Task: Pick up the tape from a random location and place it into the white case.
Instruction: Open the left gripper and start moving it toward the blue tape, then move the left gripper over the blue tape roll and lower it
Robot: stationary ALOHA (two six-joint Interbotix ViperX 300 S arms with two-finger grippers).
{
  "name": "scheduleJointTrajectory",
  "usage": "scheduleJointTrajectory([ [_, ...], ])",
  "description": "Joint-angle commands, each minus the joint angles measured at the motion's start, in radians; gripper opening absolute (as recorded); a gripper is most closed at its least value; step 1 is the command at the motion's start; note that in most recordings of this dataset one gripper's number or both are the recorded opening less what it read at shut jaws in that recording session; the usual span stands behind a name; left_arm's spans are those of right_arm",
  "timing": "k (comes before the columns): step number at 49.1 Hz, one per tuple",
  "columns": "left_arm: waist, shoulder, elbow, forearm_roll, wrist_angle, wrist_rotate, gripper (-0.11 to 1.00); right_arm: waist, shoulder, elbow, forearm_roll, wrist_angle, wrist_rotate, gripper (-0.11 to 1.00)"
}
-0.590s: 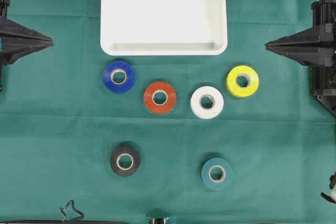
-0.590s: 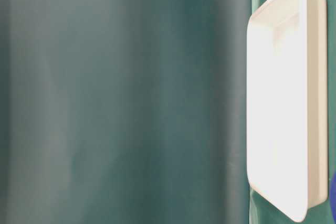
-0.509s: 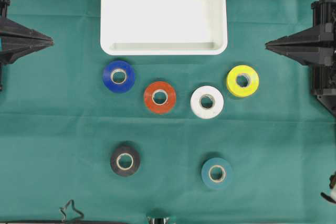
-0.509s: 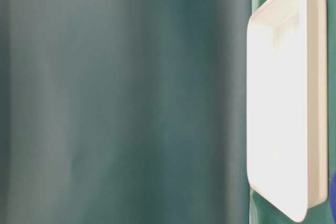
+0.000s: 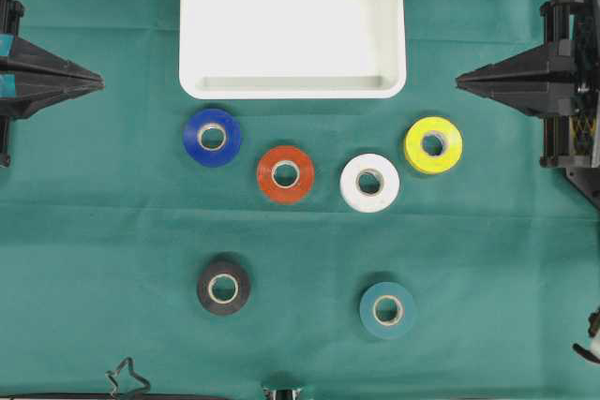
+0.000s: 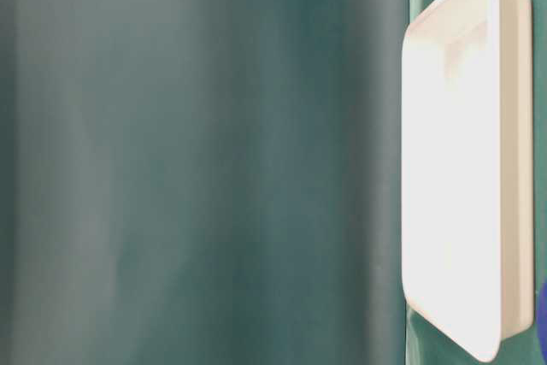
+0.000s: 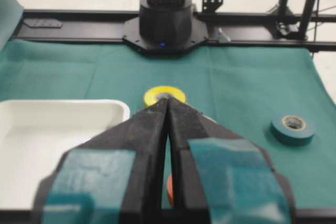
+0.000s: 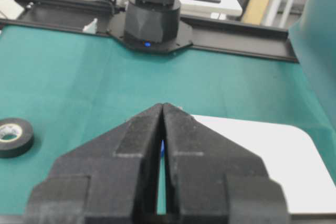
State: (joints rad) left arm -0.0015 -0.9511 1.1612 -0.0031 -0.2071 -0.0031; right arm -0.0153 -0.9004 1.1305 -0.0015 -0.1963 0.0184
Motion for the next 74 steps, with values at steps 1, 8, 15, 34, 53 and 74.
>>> scheduleJointTrajectory([
  [1,0.003,0.009,-0.025,-0.002,-0.002,0.002,0.02,-0.003,-0.003,-0.026,0.003,0.003,0.003,0.0],
  [8,0.009,0.009,-0.025,-0.002,-0.003,0.0,0.23,-0.003,-0.006,-0.028,0.003,0.025,0.008,0.03],
  [15,0.009,0.009,-0.025,-0.002,-0.012,0.003,0.64,-0.011,-0.006,-0.026,0.005,0.043,0.038,0.38],
  [34,0.009,0.009,-0.025,-0.002,0.0,0.008,1.0,-0.032,0.002,-0.025,0.002,0.071,0.044,0.93],
  [53,0.009,0.089,-0.055,-0.002,-0.021,0.002,1.0,-0.032,0.002,-0.026,-0.002,0.074,0.044,0.93],
  [74,0.009,0.341,-0.207,-0.002,-0.054,0.002,1.0,-0.032,0.0,-0.028,-0.005,0.072,0.044,0.93],
])
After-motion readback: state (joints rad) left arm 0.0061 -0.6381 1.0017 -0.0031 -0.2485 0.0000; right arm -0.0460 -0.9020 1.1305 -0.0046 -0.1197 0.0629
